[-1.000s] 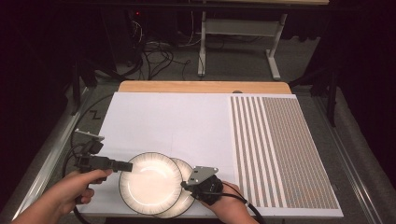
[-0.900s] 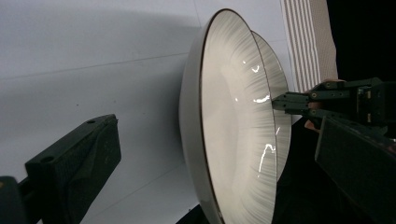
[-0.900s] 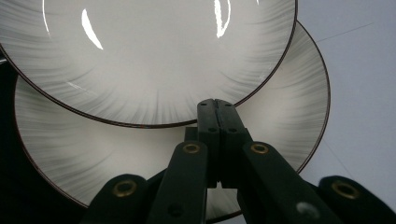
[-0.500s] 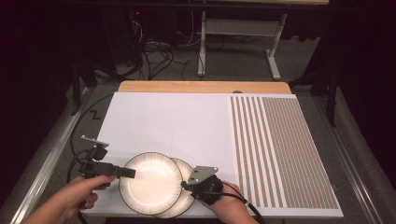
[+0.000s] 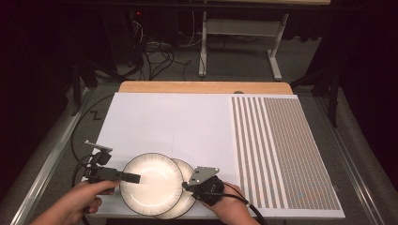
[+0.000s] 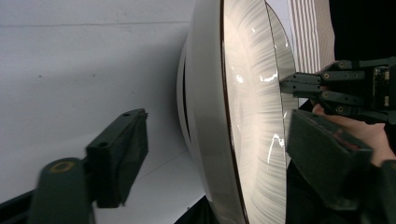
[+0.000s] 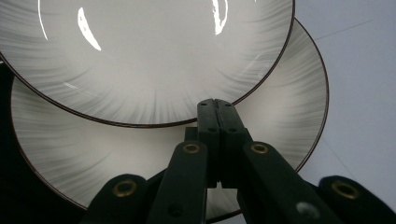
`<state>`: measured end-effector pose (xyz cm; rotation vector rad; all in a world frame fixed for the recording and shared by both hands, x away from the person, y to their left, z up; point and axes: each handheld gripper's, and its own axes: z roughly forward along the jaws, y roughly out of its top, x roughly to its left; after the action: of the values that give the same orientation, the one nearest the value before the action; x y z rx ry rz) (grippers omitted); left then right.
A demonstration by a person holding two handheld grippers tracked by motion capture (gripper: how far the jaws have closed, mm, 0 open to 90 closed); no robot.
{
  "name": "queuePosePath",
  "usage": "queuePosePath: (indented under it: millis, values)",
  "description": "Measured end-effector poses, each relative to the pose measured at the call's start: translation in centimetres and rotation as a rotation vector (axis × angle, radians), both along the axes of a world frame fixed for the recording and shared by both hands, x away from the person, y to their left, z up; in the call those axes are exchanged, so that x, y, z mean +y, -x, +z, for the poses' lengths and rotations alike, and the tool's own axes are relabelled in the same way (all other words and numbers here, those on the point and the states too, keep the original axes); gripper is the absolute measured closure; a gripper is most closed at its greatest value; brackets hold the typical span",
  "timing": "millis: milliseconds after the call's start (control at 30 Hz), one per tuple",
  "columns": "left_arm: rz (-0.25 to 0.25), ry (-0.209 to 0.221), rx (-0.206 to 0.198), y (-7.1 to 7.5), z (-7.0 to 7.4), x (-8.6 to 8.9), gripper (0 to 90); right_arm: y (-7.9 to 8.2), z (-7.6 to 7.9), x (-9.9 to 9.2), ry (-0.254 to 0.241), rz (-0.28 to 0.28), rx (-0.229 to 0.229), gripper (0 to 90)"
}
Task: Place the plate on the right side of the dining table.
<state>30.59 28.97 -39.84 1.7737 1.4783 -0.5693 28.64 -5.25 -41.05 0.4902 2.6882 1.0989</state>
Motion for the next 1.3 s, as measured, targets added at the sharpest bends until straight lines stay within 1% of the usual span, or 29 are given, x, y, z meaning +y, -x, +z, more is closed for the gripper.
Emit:
queuePosePath:
  millis: [33,67,167,300,333,367,400,567,633,767,833,1133,1300]
  values:
    - [-0.003,0.001,0.002,0.01,-0.07,0.03,30.7,-0.03,-0.01,0.0,0.0,0.001,-0.001,90.0]
    - [0.001,0.005,0.005,0.02,-0.14,0.01,30.7,-0.03,-0.01,0.0,0.0,0.001,-0.001,90.0]
    - [-0.002,0.005,0.015,-0.04,-0.21,0.11,39.5,0.01,-0.03,0.0,0.002,-0.001,-0.001,90.0]
    - [-0.001,0.021,0.042,-0.19,-0.33,0.3,47.2,0.01,-0.07,-0.02,0.004,0.004,-0.006,90.0]
    - [0.002,0.027,0.047,-0.2,-0.37,0.29,48.4,0.01,-0.07,-0.02,0.005,0.004,-0.005,90.0]
    - [-0.01,0.027,0.052,-0.24,-0.41,0.31,49.1,0.01,-0.07,-0.02,0.005,0.004,-0.005,90.0]
    - [-0.011,0.029,0.055,-0.25,-0.43,0.3,50.5,0.02,-0.07,-0.01,0.005,0.003,-0.005,90.0]
    - [-0.01,0.027,0.068,-0.25,-0.66,0.32,55.9,0.0,-0.06,-0.01,0.006,0.002,-0.004,90.0]
    - [-0.015,0.021,0.07,-0.21,-0.77,0.36,60.2,-0.02,-0.06,-0.01,0.005,0.002,-0.005,90.0]
    - [-0.018,0.028,0.077,-0.17,-0.82,0.35,64.0,-0.02,-0.07,-0.01,0.005,0.001,-0.005,90.0]
    - [-0.023,0.029,0.073,-0.15,-0.79,0.32,68.3,-0.04,-0.07,0.0,0.005,0.001,-0.006,90.0]
    - [-0.029,0.018,0.064,-0.16,-0.85,0.26,72.7,-0.03,-0.07,0.0,0.007,0.0,-0.007,90.0]
    - [-0.034,0.019,0.042,-0.06,-0.87,0.29,72.8,-0.03,-0.08,0.0,0.008,0.0,-0.008,90.0]
